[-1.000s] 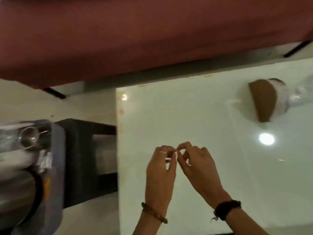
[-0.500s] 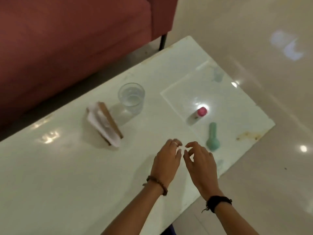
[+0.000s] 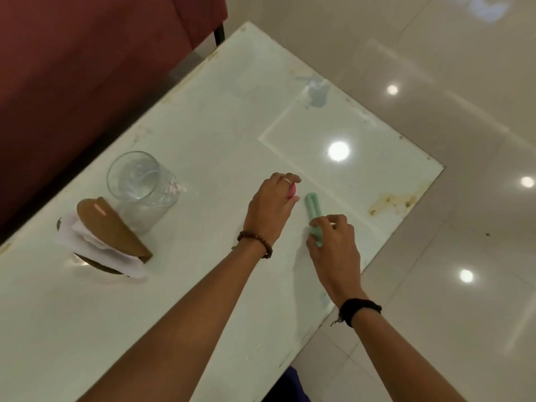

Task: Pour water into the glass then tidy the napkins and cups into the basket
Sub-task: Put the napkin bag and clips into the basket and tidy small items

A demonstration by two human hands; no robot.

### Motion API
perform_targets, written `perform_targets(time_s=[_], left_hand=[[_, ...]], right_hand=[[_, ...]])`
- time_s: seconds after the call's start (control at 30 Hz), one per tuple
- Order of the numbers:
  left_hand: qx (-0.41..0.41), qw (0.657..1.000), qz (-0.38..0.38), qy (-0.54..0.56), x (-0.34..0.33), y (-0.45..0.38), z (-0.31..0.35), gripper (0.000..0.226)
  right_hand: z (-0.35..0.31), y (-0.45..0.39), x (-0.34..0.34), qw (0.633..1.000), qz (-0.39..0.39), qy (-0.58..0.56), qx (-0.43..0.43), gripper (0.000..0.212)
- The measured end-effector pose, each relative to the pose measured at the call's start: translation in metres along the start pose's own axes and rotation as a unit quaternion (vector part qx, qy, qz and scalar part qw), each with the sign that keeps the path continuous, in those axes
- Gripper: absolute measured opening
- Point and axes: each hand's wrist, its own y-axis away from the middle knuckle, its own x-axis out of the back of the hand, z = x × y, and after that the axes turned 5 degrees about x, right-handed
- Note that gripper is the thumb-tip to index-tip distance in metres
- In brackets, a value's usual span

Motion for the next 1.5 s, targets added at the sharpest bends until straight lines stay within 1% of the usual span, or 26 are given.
perform_targets(time_s=[0.1, 0.2, 0.3, 0.4, 0.5, 0.6, 0.67, 0.77, 0.83, 0.93, 1.0, 1.03, 1.1, 1.17, 1.2, 1.27, 1.33, 1.4, 1.5], left_hand=[[0.017, 0.997, 0.056, 0.050, 0.013, 0.026, -0.004, 0.029], [0.059, 0.984, 0.116, 0.121, 0.036, 0.062, -0.010, 0.035], [0.103, 0.958, 0.187, 0.193, 0.071, 0.107, -0.023, 0.035], [0.130, 0.934, 0.244, 0.227, 0.105, 0.154, -0.042, 0.041], [0.161, 0.914, 0.292, 0.229, 0.138, 0.209, -0.074, 0.050], [0.184, 0.899, 0.330, 0.223, 0.168, 0.270, -0.110, 0.050], [0.207, 0.882, 0.363, 0.217, 0.192, 0.322, -0.140, 0.049], [0.256, 0.838, 0.424, 0.228, 0.226, 0.402, -0.182, 0.048], [0.284, 0.809, 0.468, 0.215, 0.253, 0.462, -0.210, 0.042], [0.329, 0.773, 0.530, 0.116, 0.289, 0.551, -0.255, 0.036], [0.375, 0.750, 0.543, 0.049, 0.309, 0.610, -0.288, 0.037], [0.392, 0.742, 0.542, 0.032, 0.316, 0.634, -0.303, 0.038], [0.427, 0.719, 0.546, 0.046, 0.330, 0.683, -0.333, 0.036], [0.456, 0.712, 0.530, 0.068, 0.335, 0.719, -0.359, 0.032], [0.461, 0.718, 0.519, 0.057, 0.334, 0.730, -0.370, 0.031], [0.471, 0.735, 0.486, 0.027, 0.329, 0.746, -0.392, 0.029], [0.497, 0.745, 0.444, 0.033, 0.322, 0.750, -0.406, 0.021], [0.510, 0.740, 0.435, 0.055, 0.316, 0.744, -0.413, 0.014], [0.514, 0.728, 0.446, 0.084, 0.316, 0.734, -0.418, 0.017]], right_hand=[[-0.014, 0.014, 0.002, 0.995, 0.035, -0.088, 0.013, 0.022], [-0.041, 0.035, 0.002, 0.986, 0.087, -0.137, 0.040, 0.022], [-0.075, 0.059, -0.003, 0.976, 0.092, -0.188, 0.063, 0.021], [-0.113, 0.085, -0.013, 0.968, 0.076, -0.213, 0.108, 0.021], [-0.163, 0.117, -0.034, 0.958, 0.040, -0.220, 0.182, 0.023], [-0.215, 0.157, -0.060, 0.943, 0.001, -0.231, 0.241, 0.024], [-0.255, 0.195, -0.085, 0.932, -0.028, -0.241, 0.271, 0.024], [-0.311, 0.256, -0.123, 0.914, -0.083, -0.247, 0.309, 0.028], [-0.351, 0.305, -0.151, 0.895, -0.133, -0.248, 0.345, 0.035], [-0.406, 0.380, -0.191, 0.857, -0.224, -0.248, 0.393, 0.043], [-0.441, 0.429, -0.219, 0.824, -0.286, -0.236, 0.428, 0.040], [-0.456, 0.447, -0.230, 0.807, -0.318, -0.230, 0.442, 0.038], [-0.487, 0.486, -0.257, 0.766, -0.381, -0.212, 0.472, 0.033], [-0.510, 0.515, -0.284, 0.740, -0.422, -0.182, 0.491, 0.030], [-0.518, 0.524, -0.296, 0.736, -0.431, -0.157, 0.498, 0.030], [-0.532, 0.540, -0.320, 0.736, -0.424, -0.087, 0.521, 0.030], [-0.542, 0.549, -0.340, 0.739, -0.370, -0.014, 0.563, 0.029], [-0.551, 0.552, -0.355, 0.739, -0.316, 0.037, 0.594, 0.029], [-0.561, 0.553, -0.373, 0.736, -0.268, 0.092, 0.615, 0.029]])
